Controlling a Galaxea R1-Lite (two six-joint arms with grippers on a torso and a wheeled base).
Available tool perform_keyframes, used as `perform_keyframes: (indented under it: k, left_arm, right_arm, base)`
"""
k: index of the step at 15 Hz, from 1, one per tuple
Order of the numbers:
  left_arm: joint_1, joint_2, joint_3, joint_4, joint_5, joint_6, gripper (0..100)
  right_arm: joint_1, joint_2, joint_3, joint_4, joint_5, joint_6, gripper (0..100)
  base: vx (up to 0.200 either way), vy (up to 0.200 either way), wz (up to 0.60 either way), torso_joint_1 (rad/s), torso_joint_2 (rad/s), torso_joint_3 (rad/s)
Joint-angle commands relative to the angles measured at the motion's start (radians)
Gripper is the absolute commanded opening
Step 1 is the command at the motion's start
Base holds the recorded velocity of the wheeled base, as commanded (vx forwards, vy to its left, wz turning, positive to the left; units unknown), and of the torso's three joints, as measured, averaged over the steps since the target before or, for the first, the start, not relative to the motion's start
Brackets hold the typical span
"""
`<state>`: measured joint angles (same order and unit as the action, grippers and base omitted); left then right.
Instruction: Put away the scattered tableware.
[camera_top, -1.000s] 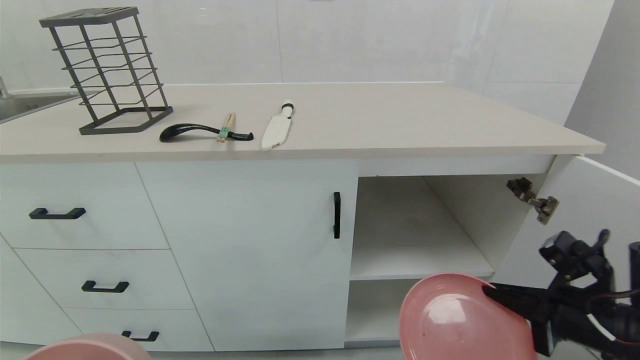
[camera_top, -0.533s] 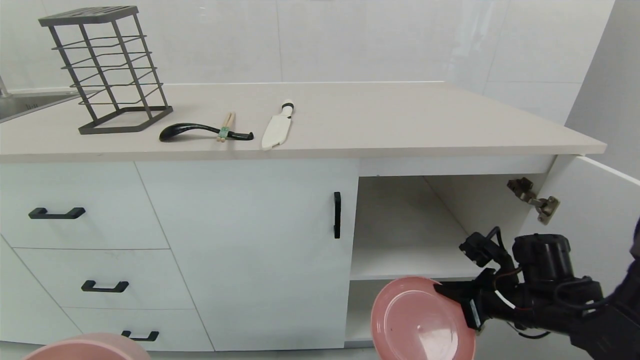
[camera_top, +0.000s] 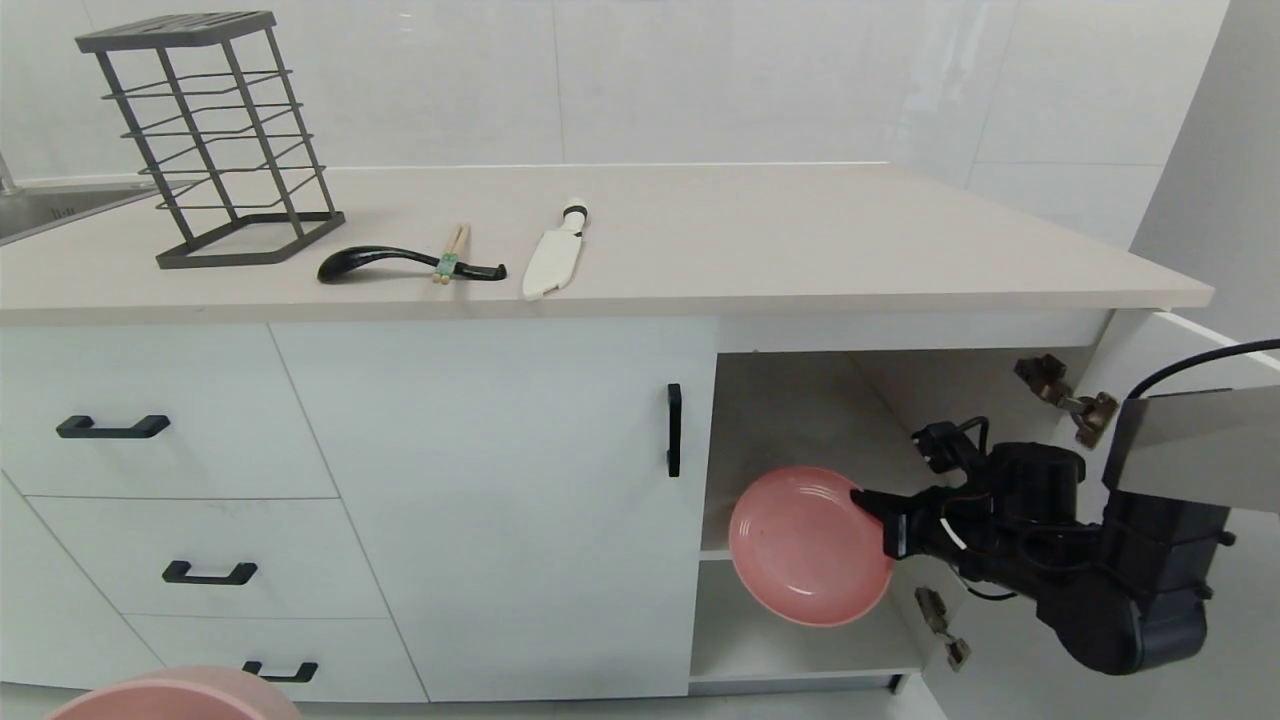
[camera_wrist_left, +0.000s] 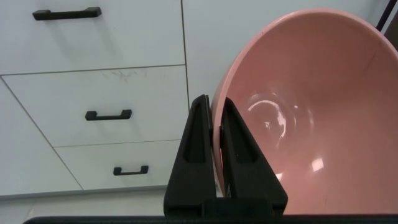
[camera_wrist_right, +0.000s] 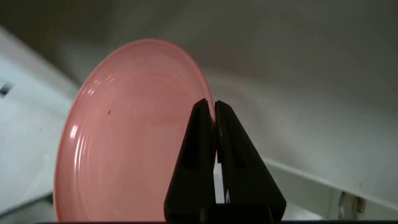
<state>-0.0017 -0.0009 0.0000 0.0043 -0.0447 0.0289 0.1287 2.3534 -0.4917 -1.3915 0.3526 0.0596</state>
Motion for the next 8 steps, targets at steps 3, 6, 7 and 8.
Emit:
perform_keyframes:
  k: [3,6,7,8]
  left_arm:
    - [0.000,0.001,0.000,0.000,0.000,0.000,0]
    - [0.000,0.001,0.000,0.000,0.000,0.000,0]
    - [0.000,0.001,0.000,0.000,0.000,0.000,0]
    - [0.000,0.001,0.000,0.000,0.000,0.000,0]
  right_arm:
    - [-0.032,0.227,-0.191,-0.086,-0.038,0.089,0]
    - [-0.031,0.282,-0.318,-0.072,-0.073,0.123,0]
    - [-0.027,0.285,-0.352,-0.055,-0.084,0.146,0]
    - [-0.029,0.291,-0.390,-0.032,-0.092,0.155,0]
  base:
    - [0.000,0.000,0.00,0.000,0.00,0.000]
    - [0.000,0.000,0.00,0.000,0.00,0.000]
    - [0.000,0.000,0.00,0.000,0.00,0.000]
    - [0.000,0.000,0.00,0.000,0.00,0.000]
